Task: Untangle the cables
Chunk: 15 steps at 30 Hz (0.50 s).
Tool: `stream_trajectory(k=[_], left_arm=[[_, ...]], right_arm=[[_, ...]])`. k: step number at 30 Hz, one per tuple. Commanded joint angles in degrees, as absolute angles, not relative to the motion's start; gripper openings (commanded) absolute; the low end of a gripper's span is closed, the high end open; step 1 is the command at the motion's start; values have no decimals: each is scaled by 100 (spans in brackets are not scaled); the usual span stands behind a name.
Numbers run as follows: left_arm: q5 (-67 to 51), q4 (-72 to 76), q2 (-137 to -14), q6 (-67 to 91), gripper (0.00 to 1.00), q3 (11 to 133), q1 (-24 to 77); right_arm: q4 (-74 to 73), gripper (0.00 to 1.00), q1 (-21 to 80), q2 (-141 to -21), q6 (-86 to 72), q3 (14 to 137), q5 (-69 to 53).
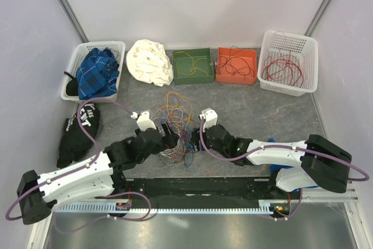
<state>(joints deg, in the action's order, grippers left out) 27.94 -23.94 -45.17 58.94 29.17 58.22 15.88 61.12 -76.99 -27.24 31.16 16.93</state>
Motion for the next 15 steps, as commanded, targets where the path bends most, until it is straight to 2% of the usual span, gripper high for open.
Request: stream_trajectory(k=[1, 11, 14, 15], left_arm=[[2971, -2338, -4596, 6161, 100, 2909, 5810], [2927, -2347, -4562, 6231, 100, 2795, 5810], [2953, -2338, -4483, 6231, 100, 2769, 5810], [2962, -2347, -4474, 6231, 100, 2760, 5810]], right_arm=[[1547, 73, 6372, -7909, -2216, 3304, 2627], [1590, 71, 6390, -9008, -1600, 4201, 3287], [1679, 66, 6390, -9236, -1424, 4447, 3226], [1635, 55, 6381, -9307, -1398, 4630, 3199]])
